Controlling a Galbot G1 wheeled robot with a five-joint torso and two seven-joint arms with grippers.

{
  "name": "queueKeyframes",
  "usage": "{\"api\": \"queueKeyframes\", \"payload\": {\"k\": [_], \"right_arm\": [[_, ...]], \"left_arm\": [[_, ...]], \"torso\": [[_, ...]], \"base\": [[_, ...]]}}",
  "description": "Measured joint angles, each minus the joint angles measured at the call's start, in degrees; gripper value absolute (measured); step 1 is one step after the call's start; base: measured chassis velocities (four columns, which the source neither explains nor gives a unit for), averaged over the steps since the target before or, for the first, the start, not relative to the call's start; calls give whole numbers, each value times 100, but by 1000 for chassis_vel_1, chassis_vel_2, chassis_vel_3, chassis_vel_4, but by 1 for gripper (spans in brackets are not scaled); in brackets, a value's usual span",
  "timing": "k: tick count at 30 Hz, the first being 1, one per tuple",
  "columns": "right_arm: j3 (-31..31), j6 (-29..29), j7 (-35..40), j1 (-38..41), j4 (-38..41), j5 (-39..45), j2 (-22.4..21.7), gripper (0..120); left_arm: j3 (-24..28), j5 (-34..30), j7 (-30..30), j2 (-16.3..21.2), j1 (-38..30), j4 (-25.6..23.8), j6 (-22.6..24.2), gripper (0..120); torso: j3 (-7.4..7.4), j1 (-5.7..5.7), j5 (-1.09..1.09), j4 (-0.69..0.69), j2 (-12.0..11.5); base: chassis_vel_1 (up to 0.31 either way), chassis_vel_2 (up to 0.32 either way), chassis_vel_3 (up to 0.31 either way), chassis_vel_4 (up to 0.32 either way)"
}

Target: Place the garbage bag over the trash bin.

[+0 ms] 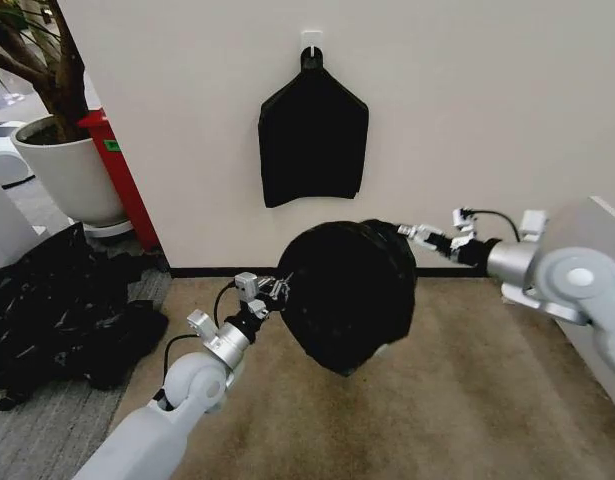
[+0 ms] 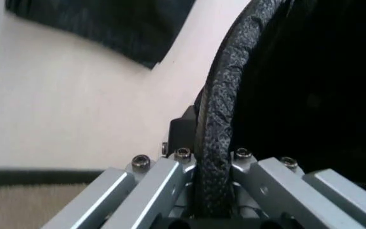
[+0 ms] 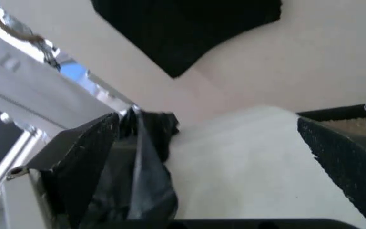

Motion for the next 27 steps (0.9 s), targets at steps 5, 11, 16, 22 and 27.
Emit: {"api": "queueKeyframes", "payload": {"k": [5, 11, 16, 22, 27], "right_arm": [[242, 137, 318, -138, 92, 125, 272, 100], [915, 288, 1205, -964, 756, 178, 736, 100], [1332, 334, 1499, -1877, 1715, -291, 1216, 100], [1156, 392, 1630, -2324, 2358, -1081, 1655, 100], [1024, 389, 1662, -2455, 2453, -1346, 1761, 100]], "left_arm": [[-18, -657, -286, -12, 65, -6, 178, 1], [-32, -1578, -1032, -90, -106, 115, 315, 1], [-16, -1864, -1416, -99, -189, 160, 445, 1], [26, -1874, -1533, -93, -210, 161, 504, 1], [42, -1852, -1535, -103, -211, 142, 511, 1]], "torso": [[0, 0, 1, 2, 0], [0, 0, 3, -1, 0], [0, 0, 2, 0, 0], [-1, 0, 1, 0, 0], [0, 0, 2, 1, 0]], "base": [[0, 0, 0, 0], [0, 0, 0, 0], [0, 0, 0, 0], [0, 0, 0, 0], [0, 0, 0, 0]]}}
